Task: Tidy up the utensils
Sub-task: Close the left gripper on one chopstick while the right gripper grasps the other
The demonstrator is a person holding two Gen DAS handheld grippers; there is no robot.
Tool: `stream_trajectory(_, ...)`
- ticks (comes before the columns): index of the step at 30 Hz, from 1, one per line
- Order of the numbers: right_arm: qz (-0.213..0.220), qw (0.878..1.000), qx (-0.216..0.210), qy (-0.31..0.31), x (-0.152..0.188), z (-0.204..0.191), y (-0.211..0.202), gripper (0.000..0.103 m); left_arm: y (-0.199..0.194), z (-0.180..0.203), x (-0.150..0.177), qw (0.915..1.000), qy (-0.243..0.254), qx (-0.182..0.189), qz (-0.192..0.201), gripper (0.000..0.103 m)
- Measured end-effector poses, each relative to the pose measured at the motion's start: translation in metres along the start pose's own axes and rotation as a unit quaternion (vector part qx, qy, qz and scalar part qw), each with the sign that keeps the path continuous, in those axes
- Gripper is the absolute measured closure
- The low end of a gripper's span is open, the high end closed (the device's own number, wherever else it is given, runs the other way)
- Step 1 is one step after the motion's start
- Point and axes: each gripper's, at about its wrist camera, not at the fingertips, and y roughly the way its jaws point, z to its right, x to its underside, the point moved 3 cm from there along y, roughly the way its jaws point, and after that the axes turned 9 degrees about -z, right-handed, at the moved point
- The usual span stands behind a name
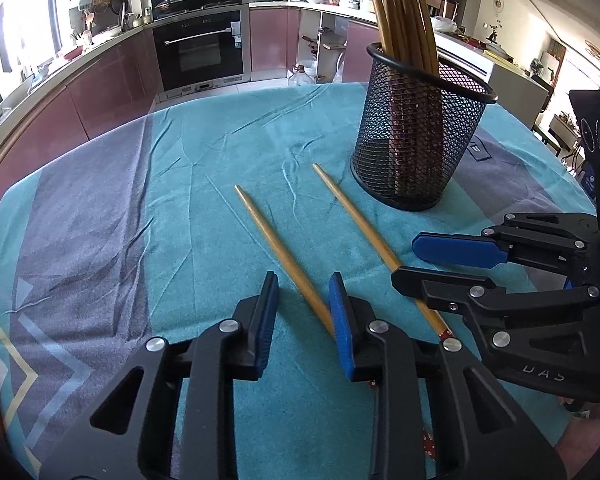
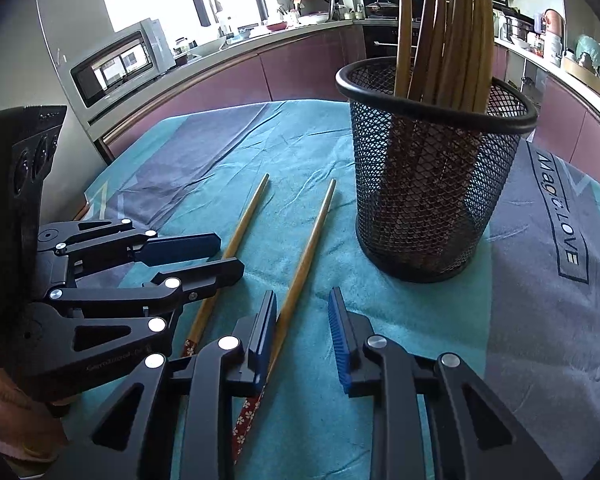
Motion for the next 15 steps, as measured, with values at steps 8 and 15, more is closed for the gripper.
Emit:
stream_trajectory(8,0.001,1.000,0.004,0.000,-0.007,0.000,0.006,0.079,0.002,-0.002,-0.004,1.0000,-0.008,0.002,0.000,0.086)
stream_trajectory(15,0.000,1.000,0.012,-0.003,-0.013,0.001,0.009,0.087,0.004,-0.007,-0.010,0.9998,-0.021,0.006,-0.001,0.093)
